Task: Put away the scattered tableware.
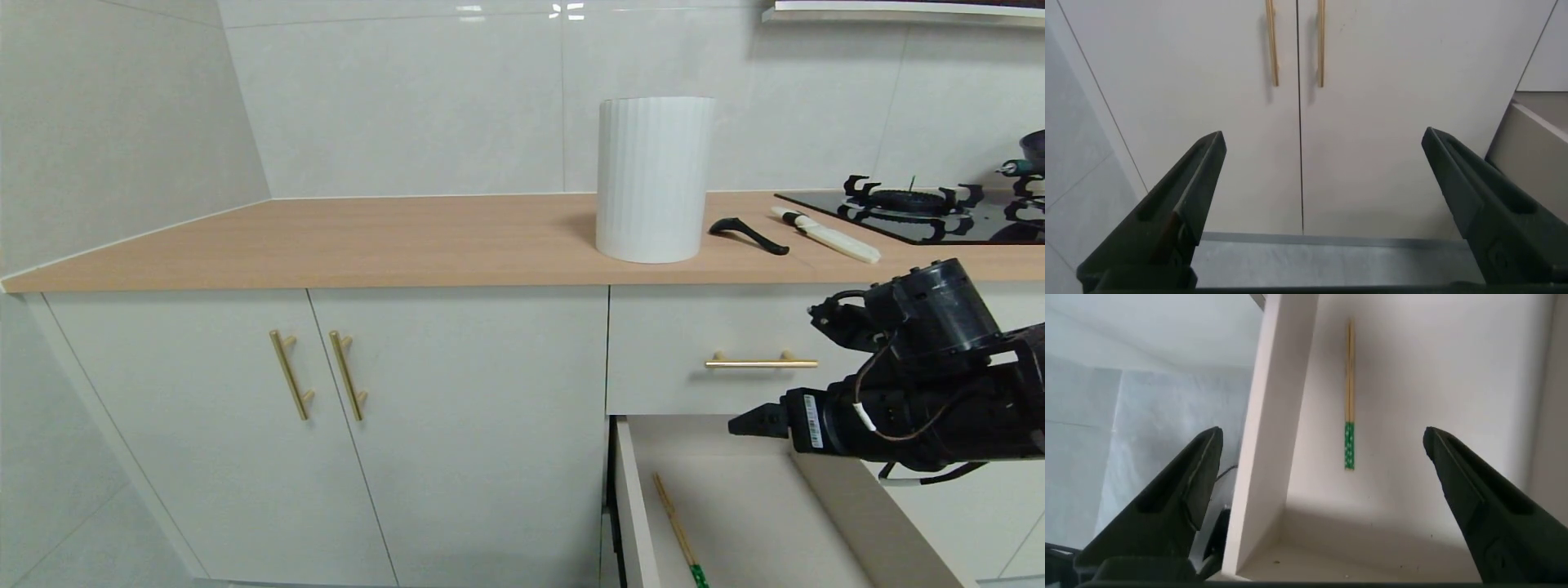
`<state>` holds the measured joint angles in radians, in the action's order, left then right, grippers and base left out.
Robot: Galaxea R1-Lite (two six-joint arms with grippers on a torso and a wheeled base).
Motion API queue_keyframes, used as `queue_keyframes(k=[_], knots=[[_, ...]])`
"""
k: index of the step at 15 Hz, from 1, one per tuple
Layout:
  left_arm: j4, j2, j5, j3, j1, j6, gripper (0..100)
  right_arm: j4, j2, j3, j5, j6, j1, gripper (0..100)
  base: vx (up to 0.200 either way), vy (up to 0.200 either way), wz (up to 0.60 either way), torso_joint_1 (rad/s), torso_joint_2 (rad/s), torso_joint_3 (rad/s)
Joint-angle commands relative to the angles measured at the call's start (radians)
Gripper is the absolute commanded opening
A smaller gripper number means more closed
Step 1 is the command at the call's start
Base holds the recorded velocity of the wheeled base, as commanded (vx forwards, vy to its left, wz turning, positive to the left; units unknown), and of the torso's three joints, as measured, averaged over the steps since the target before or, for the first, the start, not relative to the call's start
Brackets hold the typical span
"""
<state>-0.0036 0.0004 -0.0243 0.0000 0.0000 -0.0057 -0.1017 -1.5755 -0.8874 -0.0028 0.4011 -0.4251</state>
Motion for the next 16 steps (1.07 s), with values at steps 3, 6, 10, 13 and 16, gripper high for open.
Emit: queue_keyframes(k=[3, 6, 10, 13, 16], knots=[[-0.001, 0.0, 0.0, 0.0, 0.0, 0.0, 100, 0.002, 0.029, 0.01, -0.01, -0.007, -0.001, 100, 0.0, 0.0, 0.0, 0.009, -0.04, -0.024], [-0.001, 0.0, 0.0, 0.0, 0.0, 0.0, 100, 0.0, 0.045, 0.018, -0.016, -0.021, 0.0, 100, 0.0, 0.0, 0.0, 0.048, -0.23, -0.232], [-0.001, 0.0, 0.0, 0.0, 0.0, 0.0, 100, 0.002, 0.052, 0.021, -0.016, -0.021, 0.0, 100, 0.0, 0.0, 0.0, 0.168, -0.5, -0.288], [-0.001, 0.0, 0.0, 0.0, 0.0, 0.0, 100, 0.002, 0.051, 0.024, -0.016, -0.021, 0.0, 100, 0.0, 0.0, 0.0, 0.18, -0.48, -0.29], [-0.001, 0.0, 0.0, 0.0, 0.0, 0.0, 100, 0.002, 0.049, 0.027, -0.016, -0.022, 0.0, 100, 0.0, 0.0, 0.0, 0.191, -0.46, -0.284]])
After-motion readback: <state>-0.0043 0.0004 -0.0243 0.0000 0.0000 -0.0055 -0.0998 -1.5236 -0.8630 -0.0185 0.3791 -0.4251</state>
